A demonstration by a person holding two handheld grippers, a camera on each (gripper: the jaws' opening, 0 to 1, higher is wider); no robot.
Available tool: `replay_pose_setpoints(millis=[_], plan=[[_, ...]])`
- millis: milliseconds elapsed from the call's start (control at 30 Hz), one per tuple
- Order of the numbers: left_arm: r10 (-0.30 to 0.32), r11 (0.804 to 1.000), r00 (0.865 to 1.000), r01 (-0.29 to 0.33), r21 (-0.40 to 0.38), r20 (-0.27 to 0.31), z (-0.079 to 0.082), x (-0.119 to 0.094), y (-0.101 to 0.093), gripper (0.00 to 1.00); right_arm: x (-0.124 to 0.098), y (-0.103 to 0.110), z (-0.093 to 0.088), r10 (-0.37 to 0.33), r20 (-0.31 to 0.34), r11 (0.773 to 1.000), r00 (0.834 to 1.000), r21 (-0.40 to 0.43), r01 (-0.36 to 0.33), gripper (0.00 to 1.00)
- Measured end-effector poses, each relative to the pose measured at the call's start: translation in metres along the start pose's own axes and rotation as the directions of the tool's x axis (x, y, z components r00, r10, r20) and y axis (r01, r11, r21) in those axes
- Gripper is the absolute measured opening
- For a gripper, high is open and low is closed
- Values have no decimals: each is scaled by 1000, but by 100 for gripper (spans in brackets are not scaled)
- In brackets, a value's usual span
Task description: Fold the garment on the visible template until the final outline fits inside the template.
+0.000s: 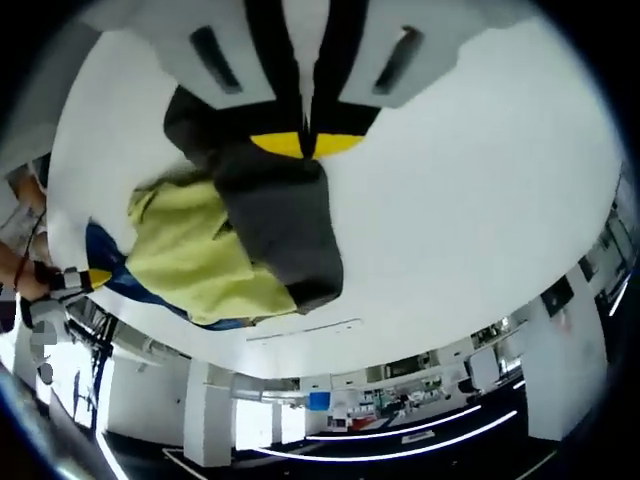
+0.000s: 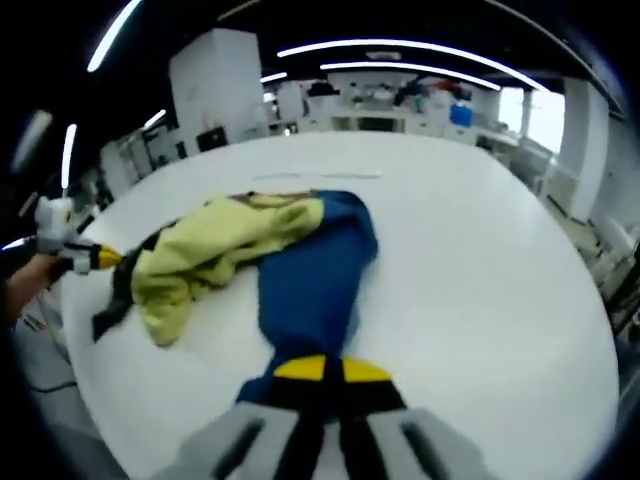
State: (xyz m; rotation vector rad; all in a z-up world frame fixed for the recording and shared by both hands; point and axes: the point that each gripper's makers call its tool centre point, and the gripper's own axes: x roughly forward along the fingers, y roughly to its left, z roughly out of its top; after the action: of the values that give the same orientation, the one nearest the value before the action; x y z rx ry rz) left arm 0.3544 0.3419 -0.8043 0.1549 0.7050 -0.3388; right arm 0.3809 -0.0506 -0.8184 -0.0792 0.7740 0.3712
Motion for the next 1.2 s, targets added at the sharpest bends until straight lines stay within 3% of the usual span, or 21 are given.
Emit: replay_pose_setpoints(millis=[67, 400, 667, 833, 1200], plan=[[3, 999, 1000, -2, -44, 18, 2, -2, 7, 0, 0, -12, 2, -24, -7, 1000, 1000, -10, 24, 0], [95, 991, 995, -95, -99, 1, -1, 3, 62, 0, 1, -68, 11, -123, -35, 992, 992, -24, 122, 0], [141, 988, 989, -143, -54, -33, -3, 7, 82, 0, 6, -96, 17, -159, -59, 987, 986, -33, 157, 0], [166, 985, 984, -168, -32, -61, -10, 17, 111, 0, 11, -113, 20, -179, -76, 984, 981, -27, 177, 0], [179, 984, 979, -177, 33, -92, -12, 26, 128, 0, 23, -138, 24, -202, -112, 979, 973, -59, 197, 0]])
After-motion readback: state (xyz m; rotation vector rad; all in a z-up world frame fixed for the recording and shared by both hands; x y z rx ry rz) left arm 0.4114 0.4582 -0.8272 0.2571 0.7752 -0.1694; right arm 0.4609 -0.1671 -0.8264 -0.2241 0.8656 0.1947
